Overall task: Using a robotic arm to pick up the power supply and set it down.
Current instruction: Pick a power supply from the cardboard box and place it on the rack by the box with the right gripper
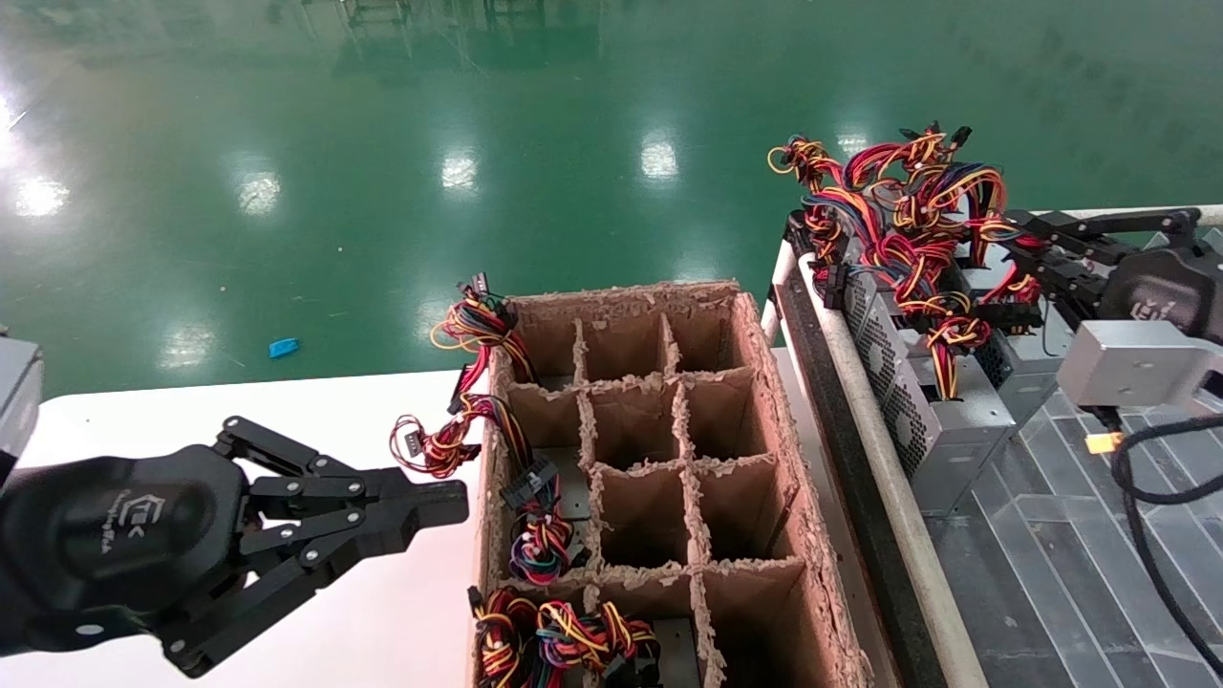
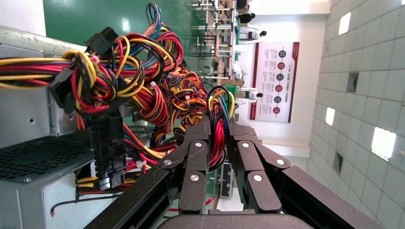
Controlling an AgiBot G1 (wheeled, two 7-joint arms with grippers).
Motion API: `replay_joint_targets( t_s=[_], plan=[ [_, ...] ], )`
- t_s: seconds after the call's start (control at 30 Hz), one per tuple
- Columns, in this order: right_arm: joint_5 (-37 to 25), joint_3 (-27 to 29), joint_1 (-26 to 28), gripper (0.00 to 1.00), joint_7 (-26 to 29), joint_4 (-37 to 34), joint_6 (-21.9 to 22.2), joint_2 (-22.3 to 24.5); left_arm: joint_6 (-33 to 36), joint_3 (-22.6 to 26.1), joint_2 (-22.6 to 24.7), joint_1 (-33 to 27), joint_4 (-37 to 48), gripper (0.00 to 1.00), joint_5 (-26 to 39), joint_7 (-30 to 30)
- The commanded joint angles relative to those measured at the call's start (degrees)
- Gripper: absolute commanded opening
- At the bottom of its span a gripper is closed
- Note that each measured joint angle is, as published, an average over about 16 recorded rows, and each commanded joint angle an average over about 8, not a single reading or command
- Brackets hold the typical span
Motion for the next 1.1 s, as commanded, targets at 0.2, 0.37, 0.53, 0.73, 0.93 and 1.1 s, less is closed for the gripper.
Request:
replay_joint_targets(
  t_s=[0.2, 0.37, 0.53, 0.73, 0.93, 1.1],
  plan=[
    [-1.18, -1.52, 1.19, 1.00, 1.15, -0.04, 0.45, -1.04, 0.00, 0.00, 0.00, 0.00, 0.00, 0.00, 0.00, 0.00],
    [-1.82, -2.31, 1.82, 1.00, 1.80, -0.03, 0.48, -1.37, 0.00, 0.00, 0.00, 0.00, 0.00, 0.00, 0.00, 0.00],
    [-2.21, -2.75, 2.32, 1.00, 2.84, 0.04, 0.22, -1.08, 0.00, 0.00, 0.00, 0.00, 0.00, 0.00, 0.00, 0.00],
    [-2.26, -3.08, 2.31, 1.00, 5.28, 0.14, -0.75, 0.06, 0.00, 0.00, 0.00, 0.00, 0.00, 0.00, 0.00, 0.00],
    [-1.97, -3.31, 2.41, 1.00, 8.12, 0.20, -1.76, 1.16, 0.00, 0.00, 0.00, 0.00, 0.00, 0.00, 0.00, 0.00],
    [-1.50, -3.50, 2.76, 1.00, 10.91, 0.24, -2.75, 2.09, 0.00, 0.00, 0.00, 0.00, 0.00, 0.00, 0.00, 0.00]
  ],
)
